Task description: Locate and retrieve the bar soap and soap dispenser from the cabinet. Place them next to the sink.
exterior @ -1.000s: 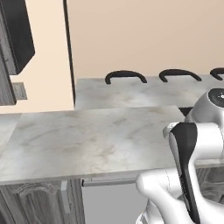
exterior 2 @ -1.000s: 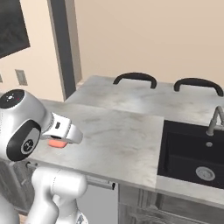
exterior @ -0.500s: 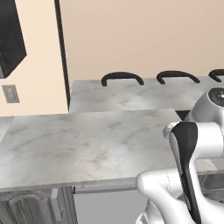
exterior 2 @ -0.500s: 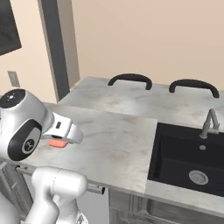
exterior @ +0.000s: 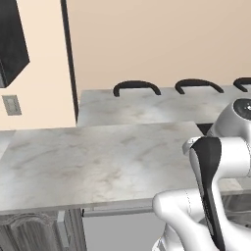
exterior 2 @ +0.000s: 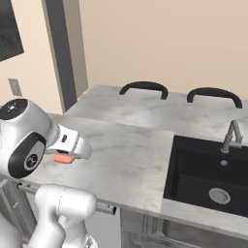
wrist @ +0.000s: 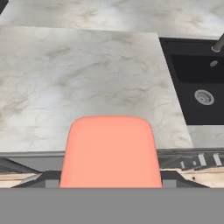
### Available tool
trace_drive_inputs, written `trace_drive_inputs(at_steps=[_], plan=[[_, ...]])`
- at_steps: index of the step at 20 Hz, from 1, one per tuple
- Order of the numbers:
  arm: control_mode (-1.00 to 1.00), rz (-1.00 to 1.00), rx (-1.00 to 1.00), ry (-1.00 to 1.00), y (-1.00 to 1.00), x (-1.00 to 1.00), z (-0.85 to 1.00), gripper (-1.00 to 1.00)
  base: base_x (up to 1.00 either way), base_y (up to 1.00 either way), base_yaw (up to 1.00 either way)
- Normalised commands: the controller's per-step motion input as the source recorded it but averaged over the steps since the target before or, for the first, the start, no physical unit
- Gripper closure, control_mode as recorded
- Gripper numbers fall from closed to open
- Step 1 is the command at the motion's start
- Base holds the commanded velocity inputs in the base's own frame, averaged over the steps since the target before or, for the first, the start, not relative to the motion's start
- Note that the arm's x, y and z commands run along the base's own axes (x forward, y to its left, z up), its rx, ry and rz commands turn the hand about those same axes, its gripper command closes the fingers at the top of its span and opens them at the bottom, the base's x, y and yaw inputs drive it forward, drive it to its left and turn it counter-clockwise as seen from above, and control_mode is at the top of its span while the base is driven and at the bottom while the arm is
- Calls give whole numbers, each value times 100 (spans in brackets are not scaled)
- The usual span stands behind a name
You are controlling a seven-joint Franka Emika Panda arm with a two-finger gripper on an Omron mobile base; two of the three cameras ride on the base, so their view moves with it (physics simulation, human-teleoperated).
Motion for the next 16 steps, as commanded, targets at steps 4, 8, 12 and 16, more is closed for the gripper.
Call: trace_drive_inputs(at_steps=[4, 8, 12, 16], plan=[[-100, -1, 0, 0, -3, 10, -1, 100, 5, -1, -1], [-100, 0, 0, 7, -24, 91, -8, 100, 0, 0, 0], [-100, 0, 0, 14, -33, 100, -7, 100, 0, 0, 0], [-100, 0, 0, 14, -31, 100, -13, 100, 0, 0, 0]])
